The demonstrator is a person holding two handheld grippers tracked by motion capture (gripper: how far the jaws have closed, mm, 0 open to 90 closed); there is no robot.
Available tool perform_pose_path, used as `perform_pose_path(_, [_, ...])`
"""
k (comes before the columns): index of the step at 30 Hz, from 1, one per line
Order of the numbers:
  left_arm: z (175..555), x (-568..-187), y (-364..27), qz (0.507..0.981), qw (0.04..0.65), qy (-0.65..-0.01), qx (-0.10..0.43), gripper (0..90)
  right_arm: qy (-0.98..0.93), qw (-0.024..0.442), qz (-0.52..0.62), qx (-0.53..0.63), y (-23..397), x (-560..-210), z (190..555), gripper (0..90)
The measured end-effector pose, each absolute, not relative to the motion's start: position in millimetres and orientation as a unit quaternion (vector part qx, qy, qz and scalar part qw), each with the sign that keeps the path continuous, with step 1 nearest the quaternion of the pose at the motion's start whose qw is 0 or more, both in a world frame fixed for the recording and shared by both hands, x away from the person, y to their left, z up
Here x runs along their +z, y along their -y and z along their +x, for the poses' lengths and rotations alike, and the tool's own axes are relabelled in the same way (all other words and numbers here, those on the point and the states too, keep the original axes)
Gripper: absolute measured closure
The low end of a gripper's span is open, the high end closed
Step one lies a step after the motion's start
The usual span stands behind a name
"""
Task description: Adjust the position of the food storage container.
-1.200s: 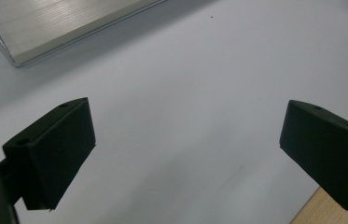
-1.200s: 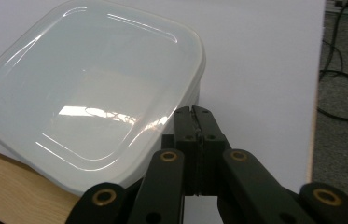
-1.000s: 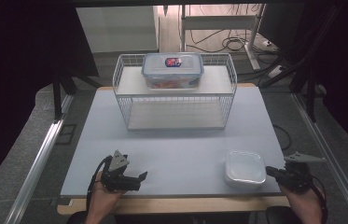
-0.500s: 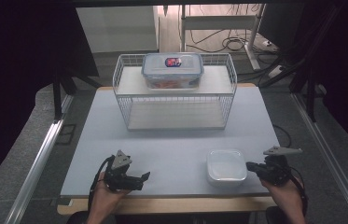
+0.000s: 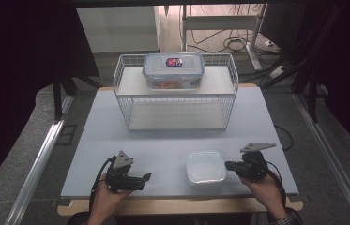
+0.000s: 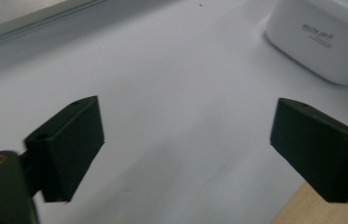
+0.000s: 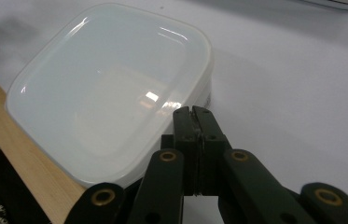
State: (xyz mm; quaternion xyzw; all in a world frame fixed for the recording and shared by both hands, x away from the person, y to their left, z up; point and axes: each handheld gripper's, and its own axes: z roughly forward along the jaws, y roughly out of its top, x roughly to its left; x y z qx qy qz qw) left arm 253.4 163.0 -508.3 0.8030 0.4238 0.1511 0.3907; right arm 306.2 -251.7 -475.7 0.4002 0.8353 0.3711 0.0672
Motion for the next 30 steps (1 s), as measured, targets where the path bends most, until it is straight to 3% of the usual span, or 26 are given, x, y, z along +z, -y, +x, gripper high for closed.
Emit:
perform_pose_path(2, [252.5,-507.8,-158.7,0.809,0.383,-0.418,0.153,22.8,-0.840,0.061,0.392,0.371,244.9,-476.8,304.0,88.8])
perform_pose_path(5, [251.4,-507.6,-155.0,0.814,0.384,-0.411,0.142,28.2,-0.842,0.053,0.390,0.370,242.5,-478.7,302.0,88.7])
perform_pose_path(8, [251.7,-508.5,-151.6,0.818,0.386,-0.407,0.128,41.6,-0.845,0.031,0.385,0.369,236.0,-484.6,299.3,88.5])
perform_pose_path(9, [252.2,-509.0,-150.3,0.820,0.387,-0.405,0.121,41.6,-0.845,0.031,0.385,0.369,236.0,-484.6,299.3,88.5])
perform_pose_path(17, [260.0,-514.0,-126.5,0.840,0.381,-0.380,0.074,70.2,-0.858,0.014,0.363,0.362,213.0,-492.2,300.1,88.0])
perform_pose_path(20, [263.6,-515.1,-119.7,0.841,0.380,-0.379,0.060,75.2,-0.861,0.008,0.355,0.364,202.1,-492.8,302.7,88.0])
perform_pose_path(30, [273.1,-514.9,-126.8,0.834,0.366,-0.404,0.085,77.0,-0.865,0.012,0.347,0.362,177.5,-492.4,319.3,89.1])
